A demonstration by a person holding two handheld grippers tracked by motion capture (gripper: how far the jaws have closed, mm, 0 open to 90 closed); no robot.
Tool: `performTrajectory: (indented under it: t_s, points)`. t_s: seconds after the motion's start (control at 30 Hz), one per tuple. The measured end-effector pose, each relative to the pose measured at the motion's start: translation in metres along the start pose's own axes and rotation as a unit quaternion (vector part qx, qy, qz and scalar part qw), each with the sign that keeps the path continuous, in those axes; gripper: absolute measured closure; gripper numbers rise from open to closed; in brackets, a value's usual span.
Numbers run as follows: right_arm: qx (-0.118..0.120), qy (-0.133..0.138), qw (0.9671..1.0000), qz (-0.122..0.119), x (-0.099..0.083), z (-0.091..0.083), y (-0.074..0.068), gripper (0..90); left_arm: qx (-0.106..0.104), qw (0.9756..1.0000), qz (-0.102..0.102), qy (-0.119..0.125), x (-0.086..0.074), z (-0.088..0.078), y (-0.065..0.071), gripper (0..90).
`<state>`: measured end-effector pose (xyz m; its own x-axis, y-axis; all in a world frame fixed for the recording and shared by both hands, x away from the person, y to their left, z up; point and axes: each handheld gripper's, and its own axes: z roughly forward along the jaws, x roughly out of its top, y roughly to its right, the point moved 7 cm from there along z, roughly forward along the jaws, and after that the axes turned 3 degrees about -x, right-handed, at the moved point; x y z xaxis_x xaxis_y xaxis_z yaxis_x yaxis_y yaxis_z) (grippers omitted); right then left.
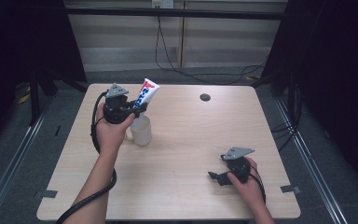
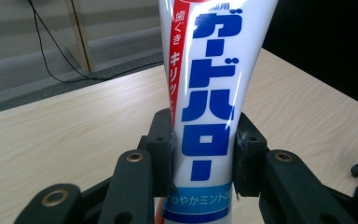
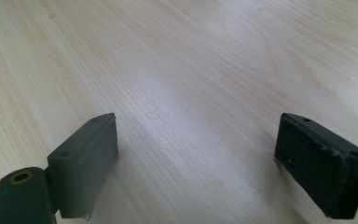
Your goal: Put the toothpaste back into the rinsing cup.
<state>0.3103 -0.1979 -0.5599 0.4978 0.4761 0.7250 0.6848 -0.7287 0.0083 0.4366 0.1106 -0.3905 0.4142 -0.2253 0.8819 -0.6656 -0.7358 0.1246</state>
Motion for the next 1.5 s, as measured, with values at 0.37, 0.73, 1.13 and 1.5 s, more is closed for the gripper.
performTrajectory:
  t_s: [0.37,0.73,1.13,1.5]
  points:
    - [0.000,0.000,1.0000,0.000,0.000,0.000,0.000,12.8,0.016,0.9999,-0.001,0.000,-0.003,0.009,-0.006,66.0]
    - [0.000,0.000,1.0000,0.000,0.000,0.000,0.000,12.8,0.021,0.9998,-0.004,0.005,-0.009,0.023,-0.007,65.9]
    - [0.000,0.000,1.0000,0.000,0.000,0.000,0.000,12.8,0.023,0.9996,-0.010,0.009,-0.018,0.031,-0.011,65.6]
    - [0.000,0.000,1.0000,0.001,0.000,0.000,0.000,12.8,0.024,0.9996,-0.016,0.006,-0.025,0.036,-0.013,65.5]
